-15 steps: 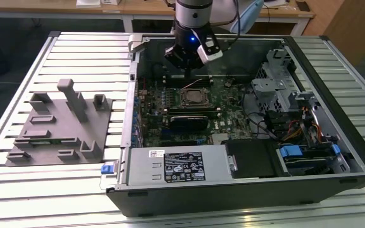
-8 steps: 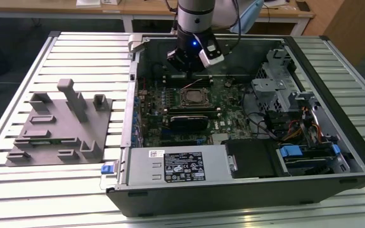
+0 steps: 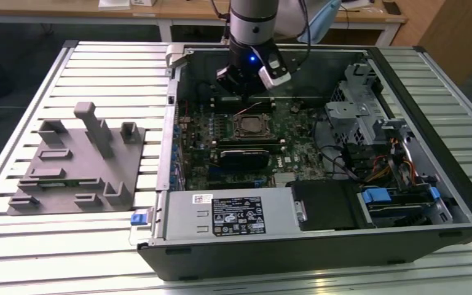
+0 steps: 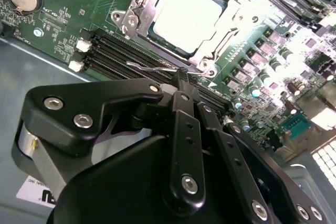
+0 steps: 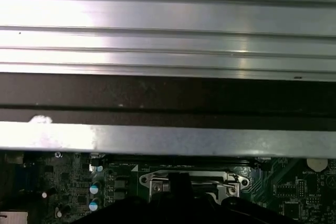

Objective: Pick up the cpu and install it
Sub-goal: 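Install the first cpu locking lever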

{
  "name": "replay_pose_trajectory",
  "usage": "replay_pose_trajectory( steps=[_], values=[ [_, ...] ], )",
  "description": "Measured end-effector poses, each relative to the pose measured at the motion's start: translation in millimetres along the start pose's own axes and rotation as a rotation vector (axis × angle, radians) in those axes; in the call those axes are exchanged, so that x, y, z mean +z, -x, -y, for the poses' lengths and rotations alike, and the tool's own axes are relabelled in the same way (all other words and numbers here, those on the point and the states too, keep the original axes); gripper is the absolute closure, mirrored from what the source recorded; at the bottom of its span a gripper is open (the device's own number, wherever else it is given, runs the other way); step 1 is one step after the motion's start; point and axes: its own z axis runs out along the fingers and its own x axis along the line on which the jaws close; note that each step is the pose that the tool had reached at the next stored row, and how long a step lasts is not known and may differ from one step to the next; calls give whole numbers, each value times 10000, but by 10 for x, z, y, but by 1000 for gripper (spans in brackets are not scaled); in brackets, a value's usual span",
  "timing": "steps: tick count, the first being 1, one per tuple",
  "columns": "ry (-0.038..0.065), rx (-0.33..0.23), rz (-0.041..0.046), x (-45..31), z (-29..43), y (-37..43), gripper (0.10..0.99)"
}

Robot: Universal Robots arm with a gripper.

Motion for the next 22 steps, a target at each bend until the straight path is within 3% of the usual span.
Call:
replay_pose_trajectory(
  steps=[22],
  values=[
    [-58, 0, 0, 71, -55, 160, 980]
  ],
)
